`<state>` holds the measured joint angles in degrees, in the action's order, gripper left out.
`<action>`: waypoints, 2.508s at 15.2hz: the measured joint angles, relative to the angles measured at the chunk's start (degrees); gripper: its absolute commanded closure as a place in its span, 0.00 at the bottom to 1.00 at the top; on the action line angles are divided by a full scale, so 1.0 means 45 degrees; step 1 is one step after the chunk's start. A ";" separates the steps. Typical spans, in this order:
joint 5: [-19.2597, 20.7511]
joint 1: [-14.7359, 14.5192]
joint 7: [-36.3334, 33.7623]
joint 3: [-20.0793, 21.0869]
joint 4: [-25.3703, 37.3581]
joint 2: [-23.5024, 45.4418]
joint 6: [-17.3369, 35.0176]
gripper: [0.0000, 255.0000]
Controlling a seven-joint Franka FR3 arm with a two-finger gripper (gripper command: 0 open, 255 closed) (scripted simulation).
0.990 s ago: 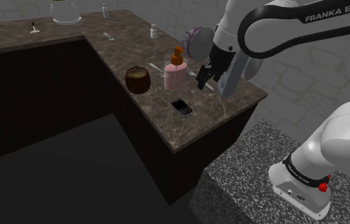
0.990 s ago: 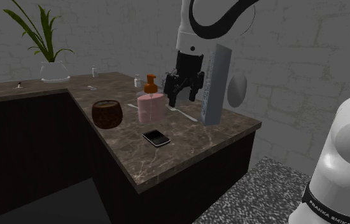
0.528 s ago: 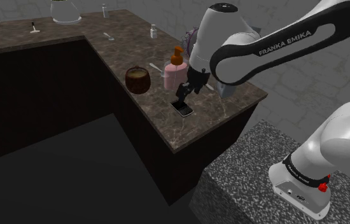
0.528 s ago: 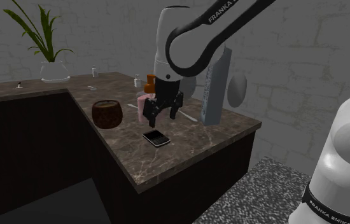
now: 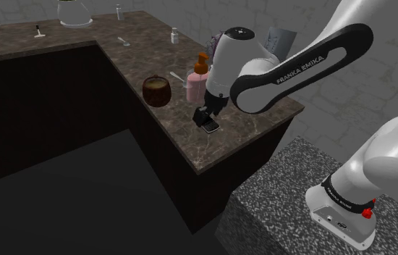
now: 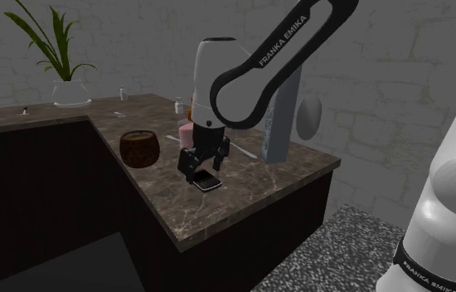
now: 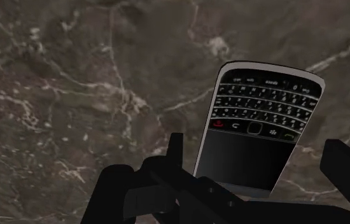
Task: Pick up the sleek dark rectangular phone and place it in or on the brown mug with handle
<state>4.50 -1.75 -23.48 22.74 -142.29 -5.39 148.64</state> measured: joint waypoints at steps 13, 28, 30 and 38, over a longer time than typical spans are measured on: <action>0.0394 0.0074 -0.0287 0.0039 -0.0018 0.0452 0.0460 1.00; -0.0476 -0.0080 0.0424 -0.0090 0.0443 -0.0587 -0.0962 1.00; -0.0658 -0.0125 0.0570 -0.0133 0.0589 -0.0859 -0.1359 1.00; -0.1116 -0.0238 0.0997 -0.0322 0.1263 -0.1684 -0.2806 1.00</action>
<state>-0.52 -2.82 -18.99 21.29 -136.60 -12.96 136.01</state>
